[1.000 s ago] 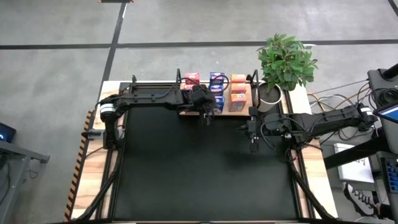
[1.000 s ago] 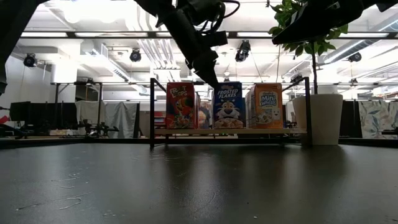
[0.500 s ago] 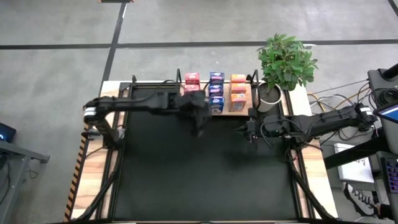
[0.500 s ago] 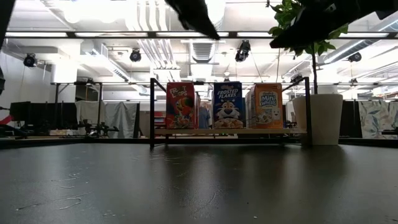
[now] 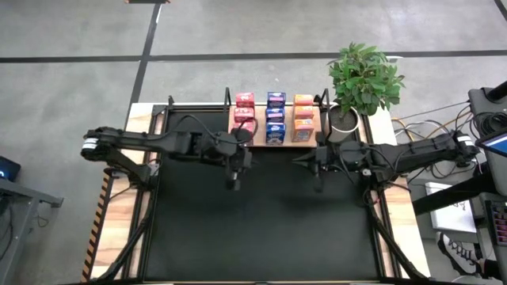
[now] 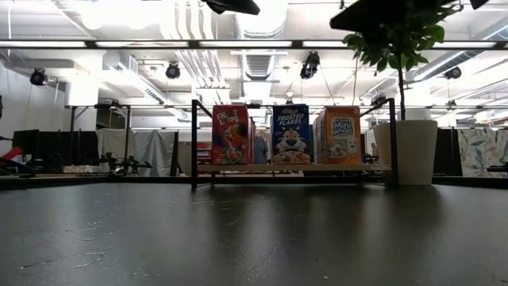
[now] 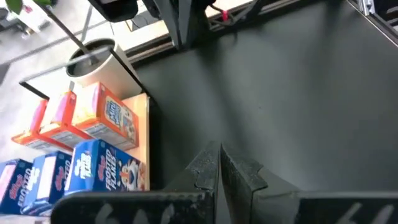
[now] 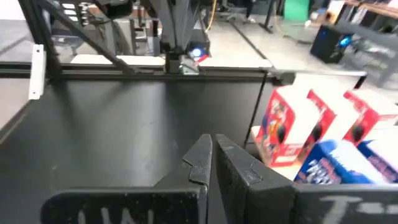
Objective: Stack cereal on shelf
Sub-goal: Adjust the blue cereal boxes
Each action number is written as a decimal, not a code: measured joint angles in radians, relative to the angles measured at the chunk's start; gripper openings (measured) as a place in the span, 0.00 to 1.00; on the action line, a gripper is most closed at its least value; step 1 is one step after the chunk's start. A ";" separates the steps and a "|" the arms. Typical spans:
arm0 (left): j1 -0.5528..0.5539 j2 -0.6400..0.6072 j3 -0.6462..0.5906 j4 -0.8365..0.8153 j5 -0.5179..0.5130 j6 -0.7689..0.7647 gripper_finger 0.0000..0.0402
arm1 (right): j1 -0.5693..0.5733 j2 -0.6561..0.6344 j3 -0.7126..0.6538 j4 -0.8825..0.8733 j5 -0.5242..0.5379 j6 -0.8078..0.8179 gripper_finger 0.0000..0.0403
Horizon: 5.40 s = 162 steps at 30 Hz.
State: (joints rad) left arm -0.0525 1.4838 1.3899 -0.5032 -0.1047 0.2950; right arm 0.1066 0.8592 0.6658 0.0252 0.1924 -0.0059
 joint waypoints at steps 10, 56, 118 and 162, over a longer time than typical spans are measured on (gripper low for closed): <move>0.004 -0.108 -0.212 0.261 -0.001 0.086 0.00 | 0.000 0.133 0.147 -0.001 0.046 -0.095 0.03; 0.050 -0.312 -0.520 0.584 -0.027 0.214 0.00 | -0.533 1.008 1.360 -1.149 -0.114 -0.197 0.03; 0.094 -0.377 -0.562 0.585 -0.027 0.190 0.00 | -0.571 1.012 1.293 -1.153 -0.114 -0.257 0.03; 0.094 -0.377 -0.562 0.574 -0.027 0.198 0.00 | -0.568 0.988 1.324 -1.374 -0.066 -0.333 0.03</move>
State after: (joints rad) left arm 0.0412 1.1072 0.8280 0.0710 -0.1314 0.4934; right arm -0.4610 1.8473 1.9897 -1.3489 0.1268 -0.3386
